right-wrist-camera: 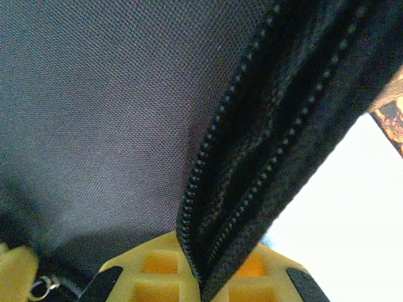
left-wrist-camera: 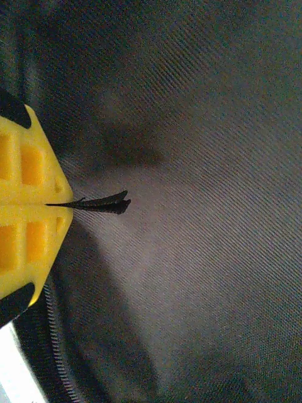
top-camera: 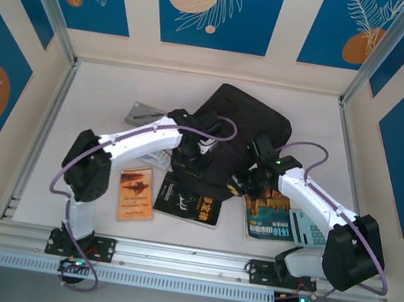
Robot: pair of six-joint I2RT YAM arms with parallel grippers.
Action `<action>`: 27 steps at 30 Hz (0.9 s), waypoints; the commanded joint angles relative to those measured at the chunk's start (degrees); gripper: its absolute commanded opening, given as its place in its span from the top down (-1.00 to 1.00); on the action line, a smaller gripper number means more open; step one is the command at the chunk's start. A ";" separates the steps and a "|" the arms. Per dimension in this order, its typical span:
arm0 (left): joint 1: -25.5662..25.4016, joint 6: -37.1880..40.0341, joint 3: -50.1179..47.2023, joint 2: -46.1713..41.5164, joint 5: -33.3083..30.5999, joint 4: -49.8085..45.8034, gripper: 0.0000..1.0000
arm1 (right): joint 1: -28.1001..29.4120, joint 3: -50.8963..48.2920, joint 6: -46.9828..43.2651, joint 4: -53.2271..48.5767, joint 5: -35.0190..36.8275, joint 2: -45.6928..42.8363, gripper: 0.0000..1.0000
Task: Pack the student bag
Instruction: Unzip the student bag at the center of the table.
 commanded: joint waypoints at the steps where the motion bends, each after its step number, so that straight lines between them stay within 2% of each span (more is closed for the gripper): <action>1: 0.79 -2.23 -1.28 -7.42 -4.76 -0.28 1.00 | -0.47 1.49 -2.58 -4.09 3.57 -0.02 1.00; 8: 1.14 -3.02 -4.50 -12.02 -7.44 1.48 1.00 | -1.57 1.60 -3.65 -3.62 3.38 0.27 1.00; 16: 1.27 -3.33 -2.42 -10.04 -3.72 2.50 1.00 | -1.53 1.08 -4.43 -2.57 2.56 -0.93 1.00; 17: 1.27 -3.26 -1.09 -9.05 -2.94 2.12 0.84 | -1.32 0.94 -4.61 -2.39 2.86 -1.20 1.00; 18: 1.12 -3.38 0.50 -7.97 -2.28 1.56 0.52 | -1.09 0.76 -4.83 -2.12 3.23 -1.68 1.00; 19: 1.17 -3.70 2.20 -6.69 -2.03 0.56 0.31 | -0.96 0.60 -4.96 -2.04 3.44 -1.93 1.00; 20: 1.18 -4.03 3.72 -5.48 -1.87 -0.50 0.21 | -0.90 0.47 -4.98 -2.03 3.62 -2.20 1.00; 24: 1.18 -6.54 7.68 -1.34 -0.23 -3.02 0.03 | -0.52 0.06 -4.29 -1.61 4.28 -3.48 1.00; 27: 1.19 -7.84 9.96 1.36 -0.34 -5.37 0.00 | 0.73 -1.76 -3.54 0.49 6.72 -5.34 1.00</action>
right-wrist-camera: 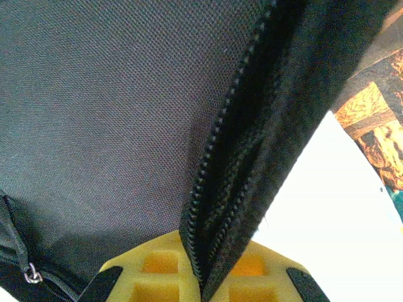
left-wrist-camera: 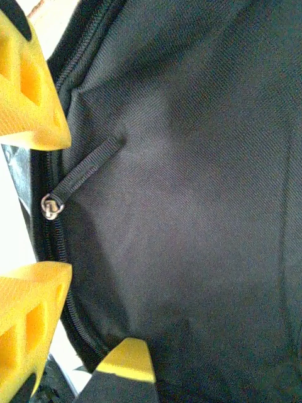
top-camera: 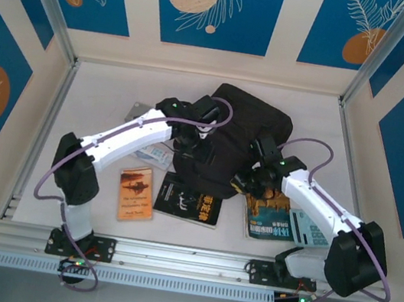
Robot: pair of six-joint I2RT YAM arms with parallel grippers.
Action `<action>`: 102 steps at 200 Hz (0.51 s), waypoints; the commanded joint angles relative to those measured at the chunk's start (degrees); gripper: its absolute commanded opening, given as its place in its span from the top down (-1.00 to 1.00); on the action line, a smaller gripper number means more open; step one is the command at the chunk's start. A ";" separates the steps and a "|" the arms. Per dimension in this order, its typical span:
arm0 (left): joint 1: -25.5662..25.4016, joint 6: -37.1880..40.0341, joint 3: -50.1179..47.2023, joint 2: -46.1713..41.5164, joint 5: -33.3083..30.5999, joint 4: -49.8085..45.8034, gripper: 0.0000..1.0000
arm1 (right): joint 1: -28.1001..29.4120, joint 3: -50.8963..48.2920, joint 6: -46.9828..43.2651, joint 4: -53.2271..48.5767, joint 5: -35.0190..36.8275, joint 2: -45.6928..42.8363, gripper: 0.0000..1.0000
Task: Pack the student bag
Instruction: Unzip the student bag at the center of the table.
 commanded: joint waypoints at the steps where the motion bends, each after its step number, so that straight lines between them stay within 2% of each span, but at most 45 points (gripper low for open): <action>1: 0.22 -2.54 3.34 3.05 1.26 -5.64 0.00 | 1.50 -3.39 0.62 2.63 4.38 -3.50 1.00; 39: 0.95 -4.44 1.91 3.52 -0.80 -7.81 0.01 | 4.17 -10.86 3.66 12.34 2.93 -4.68 1.00; 64: 2.32 -5.85 -1.26 2.06 -1.24 -7.79 0.00 | 6.17 -11.95 4.30 13.59 3.02 -2.42 1.00; 102: 4.04 -6.34 -6.00 1.29 1.81 -5.56 0.00 | 9.11 -10.59 3.36 12.92 4.26 1.46 1.00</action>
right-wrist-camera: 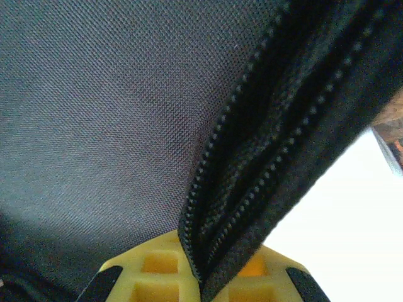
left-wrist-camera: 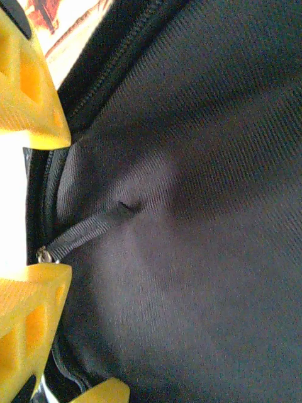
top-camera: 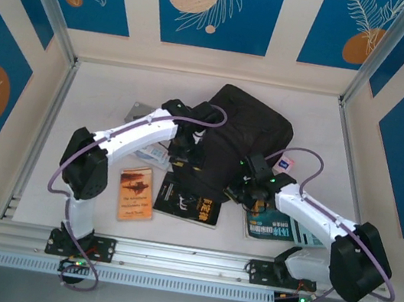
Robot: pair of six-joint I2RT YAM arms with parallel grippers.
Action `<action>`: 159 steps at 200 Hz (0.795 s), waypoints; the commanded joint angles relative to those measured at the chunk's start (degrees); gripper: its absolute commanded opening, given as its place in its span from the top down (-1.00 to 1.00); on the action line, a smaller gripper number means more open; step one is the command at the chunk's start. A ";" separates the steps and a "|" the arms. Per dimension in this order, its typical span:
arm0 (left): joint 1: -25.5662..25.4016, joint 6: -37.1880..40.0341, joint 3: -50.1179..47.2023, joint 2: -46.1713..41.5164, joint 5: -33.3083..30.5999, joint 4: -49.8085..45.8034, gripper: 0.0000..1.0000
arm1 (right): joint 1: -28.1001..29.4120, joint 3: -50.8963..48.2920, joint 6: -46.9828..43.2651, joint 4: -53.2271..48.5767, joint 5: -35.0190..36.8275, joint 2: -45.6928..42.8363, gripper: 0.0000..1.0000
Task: Pack the student bag
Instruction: Unzip the student bag at the center of the table.
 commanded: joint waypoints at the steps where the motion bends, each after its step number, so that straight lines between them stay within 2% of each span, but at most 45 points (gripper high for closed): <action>1: 1.31 -1.56 -2.51 -2.01 1.62 -0.61 0.00 | 2.19 0.18 0.35 -0.88 0.28 2.75 1.00; 61: 1.15 -0.43 2.95 -2.80 1.24 -0.80 0.10 | 3.58 2.95 -0.40 -3.22 2.03 5.54 1.00; 98: 0.15 1.15 3.97 -2.05 4.23 0.59 0.14 | 3.71 3.22 -0.16 -3.64 2.86 5.37 1.00; 159: 0.17 -0.03 4.08 1.82 4.18 -0.56 0.03 | 3.69 3.44 0.72 -3.21 2.82 5.62 1.00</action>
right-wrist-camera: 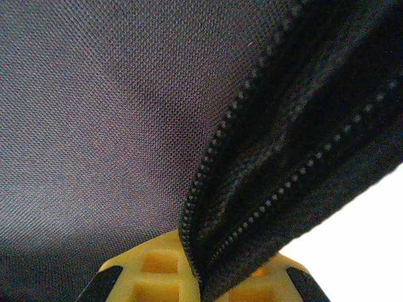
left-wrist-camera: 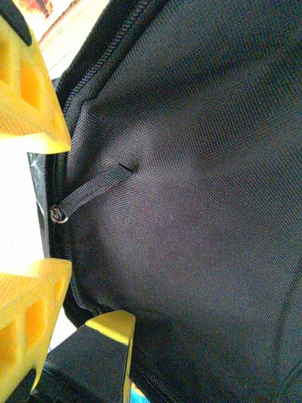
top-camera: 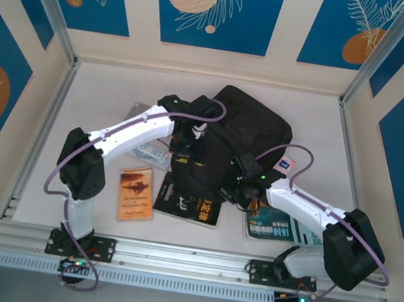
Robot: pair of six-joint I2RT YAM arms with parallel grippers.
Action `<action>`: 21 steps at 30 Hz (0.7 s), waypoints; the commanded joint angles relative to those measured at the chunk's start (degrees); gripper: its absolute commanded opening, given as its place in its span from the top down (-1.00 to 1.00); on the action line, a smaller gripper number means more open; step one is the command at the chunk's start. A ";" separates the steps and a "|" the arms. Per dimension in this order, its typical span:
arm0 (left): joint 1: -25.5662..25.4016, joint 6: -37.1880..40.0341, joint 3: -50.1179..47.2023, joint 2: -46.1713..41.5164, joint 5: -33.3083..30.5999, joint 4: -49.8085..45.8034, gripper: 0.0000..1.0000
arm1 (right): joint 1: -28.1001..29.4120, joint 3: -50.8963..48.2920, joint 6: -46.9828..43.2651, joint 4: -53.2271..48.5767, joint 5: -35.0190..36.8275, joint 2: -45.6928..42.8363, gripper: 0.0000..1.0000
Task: Pack the student bag
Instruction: Unzip the student bag at the center of the table.
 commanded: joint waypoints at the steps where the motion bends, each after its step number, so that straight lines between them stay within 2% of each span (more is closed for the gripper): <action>1: -0.20 -0.29 1.24 2.61 1.06 -1.40 0.03 | 0.69 0.94 0.71 -2.51 0.31 0.98 1.00; 11: 0.36 -0.84 -1.21 6.19 1.47 -0.43 0.02 | 0.76 0.82 1.41 -1.98 0.39 0.97 1.00; 21: 0.42 -0.84 -1.84 9.90 -2.95 -3.85 0.03 | 0.90 1.69 1.94 -1.98 0.76 0.73 1.00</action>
